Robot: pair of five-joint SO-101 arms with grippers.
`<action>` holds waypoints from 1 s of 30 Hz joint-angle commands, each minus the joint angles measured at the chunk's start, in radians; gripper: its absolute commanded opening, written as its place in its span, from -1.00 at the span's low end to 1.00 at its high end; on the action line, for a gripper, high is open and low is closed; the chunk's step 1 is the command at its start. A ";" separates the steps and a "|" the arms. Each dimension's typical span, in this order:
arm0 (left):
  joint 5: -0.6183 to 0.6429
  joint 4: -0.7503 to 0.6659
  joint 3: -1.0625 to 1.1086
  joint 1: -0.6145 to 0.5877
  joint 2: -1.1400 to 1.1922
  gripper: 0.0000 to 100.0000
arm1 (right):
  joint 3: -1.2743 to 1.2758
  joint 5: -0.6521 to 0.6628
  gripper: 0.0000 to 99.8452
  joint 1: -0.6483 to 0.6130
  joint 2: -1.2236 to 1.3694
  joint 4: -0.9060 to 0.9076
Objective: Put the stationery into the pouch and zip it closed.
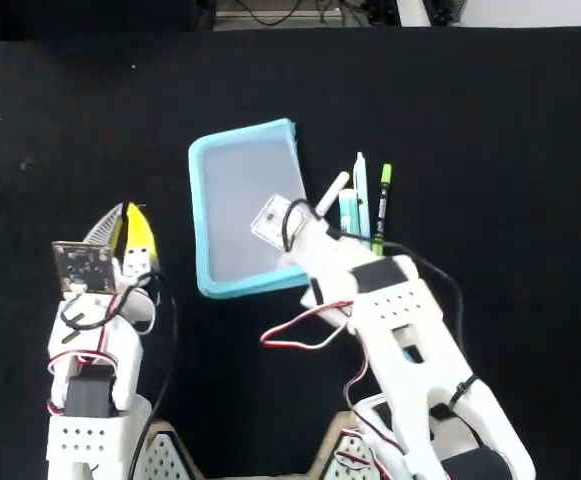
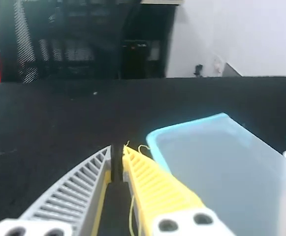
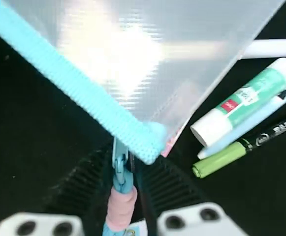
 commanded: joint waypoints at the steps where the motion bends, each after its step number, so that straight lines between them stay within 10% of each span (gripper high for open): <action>1: -0.049 -0.021 0.019 0.045 0.006 -0.89 | -0.093 -0.006 -0.98 -0.020 -0.120 0.052; 17: -0.104 0.060 0.019 0.105 0.008 -0.73 | -0.087 0.028 -0.98 -0.236 -0.616 0.236; 30: -0.160 0.115 0.019 0.193 0.008 -0.74 | -0.079 -0.018 -0.98 -0.239 -0.633 -0.097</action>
